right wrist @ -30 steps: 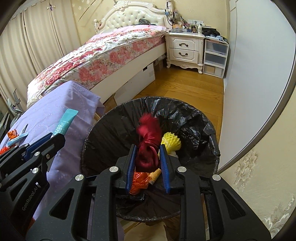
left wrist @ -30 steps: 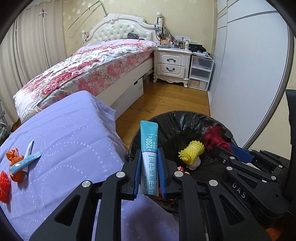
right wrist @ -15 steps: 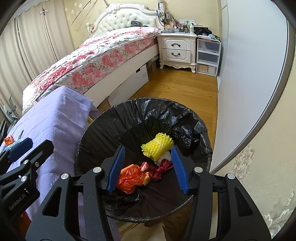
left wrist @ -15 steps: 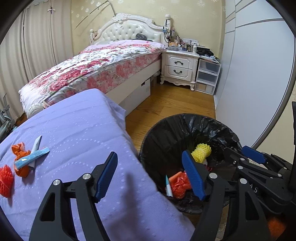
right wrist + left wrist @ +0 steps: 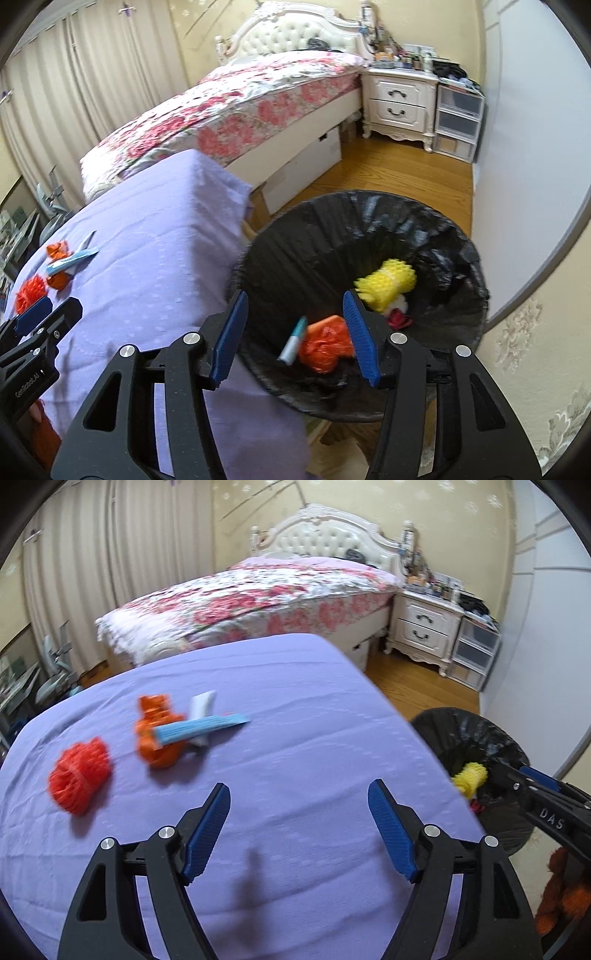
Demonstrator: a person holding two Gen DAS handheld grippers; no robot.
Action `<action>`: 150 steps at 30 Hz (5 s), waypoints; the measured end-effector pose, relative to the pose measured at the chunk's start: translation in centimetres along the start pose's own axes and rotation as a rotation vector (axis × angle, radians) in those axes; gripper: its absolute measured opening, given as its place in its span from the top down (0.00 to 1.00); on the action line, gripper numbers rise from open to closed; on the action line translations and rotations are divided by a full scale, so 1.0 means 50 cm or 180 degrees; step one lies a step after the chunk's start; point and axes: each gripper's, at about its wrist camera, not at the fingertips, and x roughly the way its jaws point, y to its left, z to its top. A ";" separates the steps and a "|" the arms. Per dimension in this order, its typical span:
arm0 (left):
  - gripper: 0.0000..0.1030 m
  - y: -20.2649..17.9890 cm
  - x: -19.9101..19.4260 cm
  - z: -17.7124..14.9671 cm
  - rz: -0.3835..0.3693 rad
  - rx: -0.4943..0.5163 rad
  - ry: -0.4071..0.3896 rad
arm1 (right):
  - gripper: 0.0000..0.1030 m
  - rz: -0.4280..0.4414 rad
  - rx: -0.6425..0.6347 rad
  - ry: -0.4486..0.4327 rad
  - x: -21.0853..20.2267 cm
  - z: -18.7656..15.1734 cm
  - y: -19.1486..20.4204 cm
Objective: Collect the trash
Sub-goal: 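Return both open tools to the table toward the light blue tube and red foam net, then grasp the light blue tube with the right tool while the left tool grasps the red foam net, then carry the light blue tube and red foam net over the bin and open both tools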
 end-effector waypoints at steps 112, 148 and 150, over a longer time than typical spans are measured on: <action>0.55 0.331 0.014 -0.034 0.0345 -0.0611 0.0212 | 0.83 0.0433 -0.1196 0.0272 0.102 0.009 0.415; 0.55 -0.028 -0.085 -0.038 -0.0326 0.0145 -0.0190 | 0.84 0.0119 -0.0479 -0.0159 -0.081 -0.044 0.081; 0.55 -0.055 -0.075 -0.031 -0.0387 0.0201 -0.0187 | 0.83 0.0060 -0.0415 -0.0170 -0.081 -0.041 0.057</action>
